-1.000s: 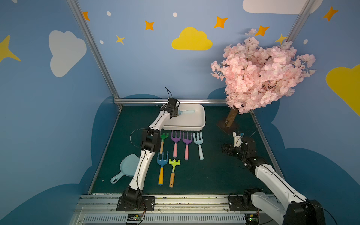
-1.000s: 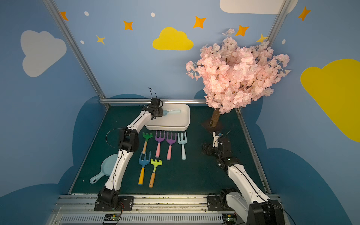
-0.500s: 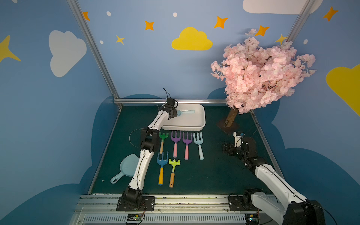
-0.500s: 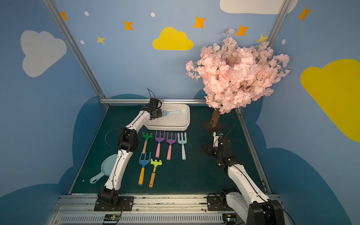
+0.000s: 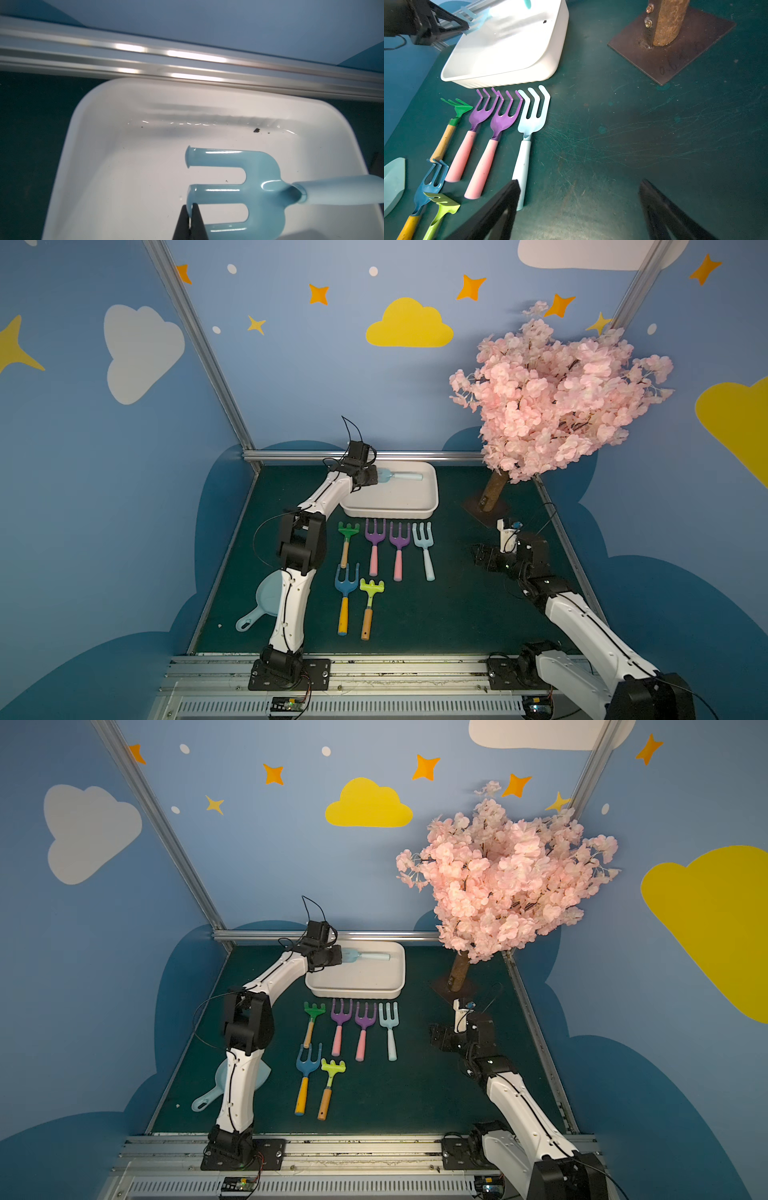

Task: Take the hand rake out of the storage box
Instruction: Pick up the rake from the storage box, then place the rake at the center of the board.

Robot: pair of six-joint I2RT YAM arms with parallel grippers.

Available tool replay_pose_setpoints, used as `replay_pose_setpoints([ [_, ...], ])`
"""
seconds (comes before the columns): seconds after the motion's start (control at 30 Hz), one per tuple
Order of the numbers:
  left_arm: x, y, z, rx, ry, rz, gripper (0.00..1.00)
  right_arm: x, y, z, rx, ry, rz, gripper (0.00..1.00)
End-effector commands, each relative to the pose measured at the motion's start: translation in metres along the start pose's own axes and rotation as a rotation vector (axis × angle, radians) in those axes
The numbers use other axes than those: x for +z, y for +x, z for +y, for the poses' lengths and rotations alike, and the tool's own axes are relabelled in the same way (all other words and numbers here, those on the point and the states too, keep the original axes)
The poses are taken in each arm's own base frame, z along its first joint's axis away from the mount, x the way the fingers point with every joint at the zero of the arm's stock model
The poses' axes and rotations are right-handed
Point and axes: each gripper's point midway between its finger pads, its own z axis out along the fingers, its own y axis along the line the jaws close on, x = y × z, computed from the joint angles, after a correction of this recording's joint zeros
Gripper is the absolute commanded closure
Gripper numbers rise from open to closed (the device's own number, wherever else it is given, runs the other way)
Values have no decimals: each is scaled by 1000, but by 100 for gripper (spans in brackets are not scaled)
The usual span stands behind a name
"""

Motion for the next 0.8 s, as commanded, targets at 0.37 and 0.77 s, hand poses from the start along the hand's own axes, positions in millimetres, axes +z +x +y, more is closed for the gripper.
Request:
replay_pose_setpoints([
  [0.37, -130, 94, -155, 741, 523, -125, 96, -42, -25, 24, -84, 42, -52, 8],
  [0.77, -117, 214, -267, 1075, 822, 18, 92, -74, 18, -20, 127, 256, 47, 8],
])
